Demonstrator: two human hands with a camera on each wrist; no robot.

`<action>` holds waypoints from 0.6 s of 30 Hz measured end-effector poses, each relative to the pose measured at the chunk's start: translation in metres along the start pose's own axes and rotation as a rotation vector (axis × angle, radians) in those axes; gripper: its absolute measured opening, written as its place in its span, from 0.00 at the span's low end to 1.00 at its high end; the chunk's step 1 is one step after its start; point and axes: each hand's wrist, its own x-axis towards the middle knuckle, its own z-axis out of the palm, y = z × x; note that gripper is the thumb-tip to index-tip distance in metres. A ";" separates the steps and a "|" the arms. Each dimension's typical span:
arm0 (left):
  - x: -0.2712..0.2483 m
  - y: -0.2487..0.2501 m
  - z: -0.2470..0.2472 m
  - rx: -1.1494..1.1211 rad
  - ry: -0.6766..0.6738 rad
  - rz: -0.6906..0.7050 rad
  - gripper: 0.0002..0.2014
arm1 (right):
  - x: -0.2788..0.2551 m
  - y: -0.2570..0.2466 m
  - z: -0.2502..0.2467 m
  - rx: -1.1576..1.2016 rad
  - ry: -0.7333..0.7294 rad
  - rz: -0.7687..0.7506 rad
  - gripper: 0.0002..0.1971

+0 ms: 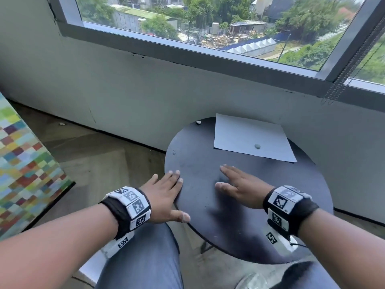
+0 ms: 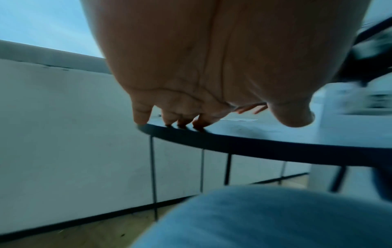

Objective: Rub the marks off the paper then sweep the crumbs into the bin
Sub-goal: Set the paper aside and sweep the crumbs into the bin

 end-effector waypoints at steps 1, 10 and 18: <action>-0.005 0.006 0.001 0.016 -0.002 0.044 0.64 | 0.010 0.004 -0.007 -0.041 0.007 -0.003 0.39; -0.004 0.020 -0.015 -0.235 0.142 0.247 0.44 | 0.064 -0.010 0.006 -0.375 -0.116 -0.150 0.46; 0.046 -0.022 -0.033 -0.031 0.074 -0.002 0.62 | 0.019 0.018 -0.002 -0.314 -0.151 -0.414 0.45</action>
